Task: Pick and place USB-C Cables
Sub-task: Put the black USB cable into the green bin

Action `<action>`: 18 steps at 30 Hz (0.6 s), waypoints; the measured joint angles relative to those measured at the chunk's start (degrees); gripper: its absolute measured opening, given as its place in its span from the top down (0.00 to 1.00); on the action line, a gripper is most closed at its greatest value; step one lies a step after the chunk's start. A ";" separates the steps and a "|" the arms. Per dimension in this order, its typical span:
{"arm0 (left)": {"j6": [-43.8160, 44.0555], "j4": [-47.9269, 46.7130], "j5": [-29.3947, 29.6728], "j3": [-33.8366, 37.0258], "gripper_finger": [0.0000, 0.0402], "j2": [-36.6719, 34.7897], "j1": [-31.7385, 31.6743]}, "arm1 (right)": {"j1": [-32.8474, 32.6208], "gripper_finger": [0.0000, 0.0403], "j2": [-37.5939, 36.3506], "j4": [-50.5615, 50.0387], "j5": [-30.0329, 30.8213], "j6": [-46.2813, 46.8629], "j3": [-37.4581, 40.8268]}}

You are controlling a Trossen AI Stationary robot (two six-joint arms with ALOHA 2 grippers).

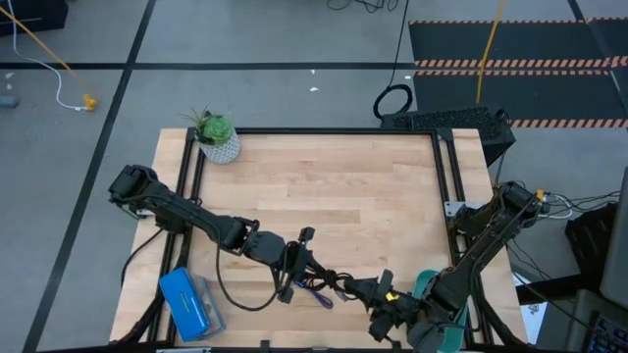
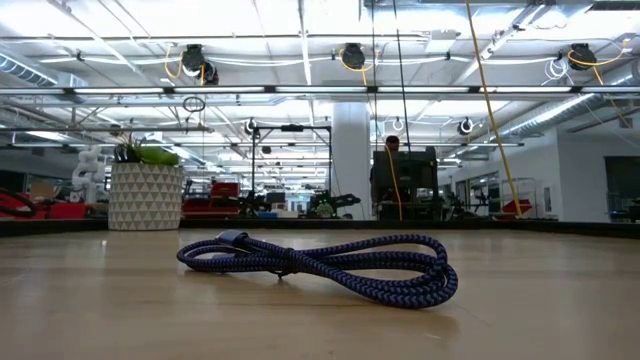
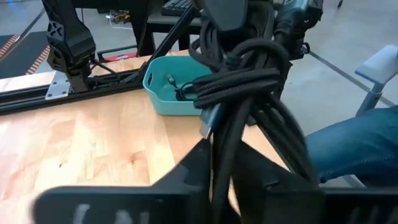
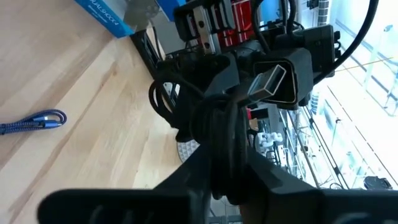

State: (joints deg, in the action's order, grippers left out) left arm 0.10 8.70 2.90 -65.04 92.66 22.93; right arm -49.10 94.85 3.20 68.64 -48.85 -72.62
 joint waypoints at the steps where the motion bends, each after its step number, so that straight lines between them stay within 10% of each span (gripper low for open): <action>1: -0.01 0.23 0.12 0.00 0.81 0.00 0.24 | 0.00 0.92 0.00 0.00 0.00 0.02 0.00; 10: 1.81 -1.13 0.42 0.02 0.42 -2.55 2.69 | -0.26 0.96 0.00 0.45 -0.20 0.16 0.00; 18: 4.26 -5.77 0.30 0.02 0.29 -7.05 4.75 | -0.52 0.96 -0.02 2.98 -0.04 -0.08 0.00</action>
State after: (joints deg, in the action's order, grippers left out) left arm 4.35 2.93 3.20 -65.01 85.62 27.68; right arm -49.63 94.83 6.18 68.60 -48.93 -72.62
